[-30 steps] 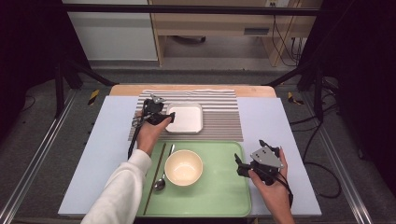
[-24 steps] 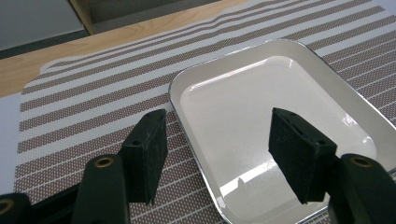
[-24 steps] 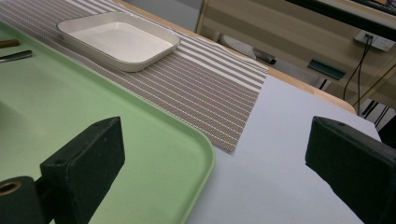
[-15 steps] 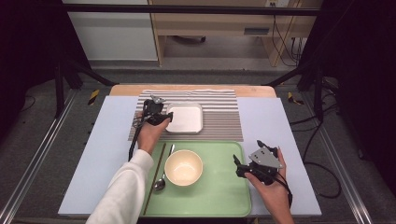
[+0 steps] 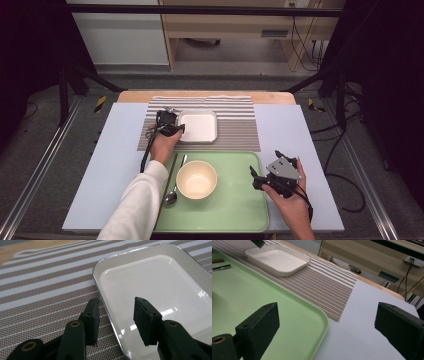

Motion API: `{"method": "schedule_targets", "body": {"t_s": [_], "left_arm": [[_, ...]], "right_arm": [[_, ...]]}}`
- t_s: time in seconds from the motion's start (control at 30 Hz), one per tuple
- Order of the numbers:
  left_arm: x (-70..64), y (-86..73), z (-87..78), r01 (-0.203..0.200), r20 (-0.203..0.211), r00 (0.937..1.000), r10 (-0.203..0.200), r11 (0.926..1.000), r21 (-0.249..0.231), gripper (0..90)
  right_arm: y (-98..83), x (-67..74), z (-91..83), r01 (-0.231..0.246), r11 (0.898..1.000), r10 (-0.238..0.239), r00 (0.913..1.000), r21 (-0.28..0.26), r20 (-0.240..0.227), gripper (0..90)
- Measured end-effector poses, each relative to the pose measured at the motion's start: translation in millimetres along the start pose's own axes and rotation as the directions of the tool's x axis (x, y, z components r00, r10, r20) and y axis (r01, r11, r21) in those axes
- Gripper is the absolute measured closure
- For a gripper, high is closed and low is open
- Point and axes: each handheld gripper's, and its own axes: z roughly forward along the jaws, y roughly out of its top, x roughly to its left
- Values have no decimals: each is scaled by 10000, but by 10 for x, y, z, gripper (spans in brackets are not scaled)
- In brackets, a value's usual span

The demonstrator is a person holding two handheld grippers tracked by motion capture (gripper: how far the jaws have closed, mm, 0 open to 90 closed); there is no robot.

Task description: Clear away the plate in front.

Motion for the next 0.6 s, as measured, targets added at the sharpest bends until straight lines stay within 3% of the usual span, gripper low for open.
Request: {"method": "schedule_targets", "body": {"t_s": [0.1, 0.43, 0.6], "left_arm": [[-10, -18, 14, -163, -97, 9998, 164, 9998, 130, 597], [13, -85, 51, 169, 96, 9998, -171, 9994, 299, 649], [50, -116, 79, 546, 274, 9981, -556, 9979, 347, 690]], "right_arm": [[-1, -1, 0, 6, 10000, -6, 10000, 16, -9, 58], [0, 2, 0, 5, 10000, -5, 10000, 39, -14, 60], [-1, 1, 6, -10, 10000, 10, 10000, 57, -21, 60]]}}
